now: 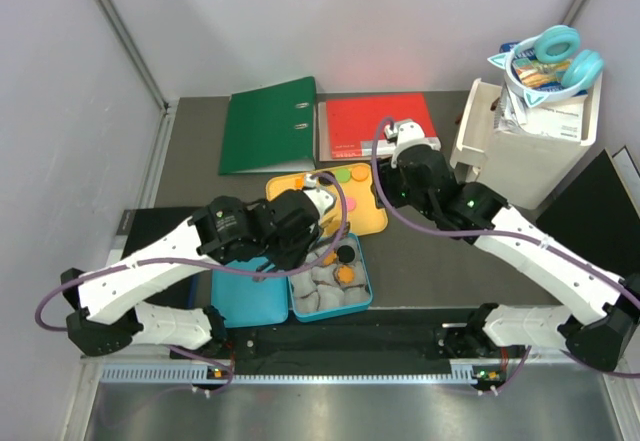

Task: Pack the cookies

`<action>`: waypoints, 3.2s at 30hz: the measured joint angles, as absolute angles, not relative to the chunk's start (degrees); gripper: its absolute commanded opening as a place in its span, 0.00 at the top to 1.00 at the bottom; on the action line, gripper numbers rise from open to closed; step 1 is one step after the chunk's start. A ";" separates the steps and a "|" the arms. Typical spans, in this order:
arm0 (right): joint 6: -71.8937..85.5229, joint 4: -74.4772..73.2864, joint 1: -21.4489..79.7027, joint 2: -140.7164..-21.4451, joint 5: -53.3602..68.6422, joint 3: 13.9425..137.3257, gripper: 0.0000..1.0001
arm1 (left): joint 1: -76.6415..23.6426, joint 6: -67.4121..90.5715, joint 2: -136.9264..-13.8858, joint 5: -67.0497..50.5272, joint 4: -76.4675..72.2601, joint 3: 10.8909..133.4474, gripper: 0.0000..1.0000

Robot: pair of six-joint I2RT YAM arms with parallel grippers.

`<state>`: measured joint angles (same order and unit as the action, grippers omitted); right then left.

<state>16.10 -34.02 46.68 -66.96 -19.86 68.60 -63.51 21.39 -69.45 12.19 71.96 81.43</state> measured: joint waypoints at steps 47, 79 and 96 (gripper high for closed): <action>16.12 -32.34 46.68 -68.12 -19.33 68.66 0.41 | -69.58 42.19 -64.20 9.85 77.84 65.76 0.75; 16.27 -32.14 46.68 -67.07 -19.18 67.09 0.40 | -70.50 43.27 -63.53 11.40 77.82 67.44 0.45; 16.25 -32.16 46.68 -67.05 -19.20 67.11 0.40 | -70.52 40.51 -69.93 24.56 77.62 84.99 0.50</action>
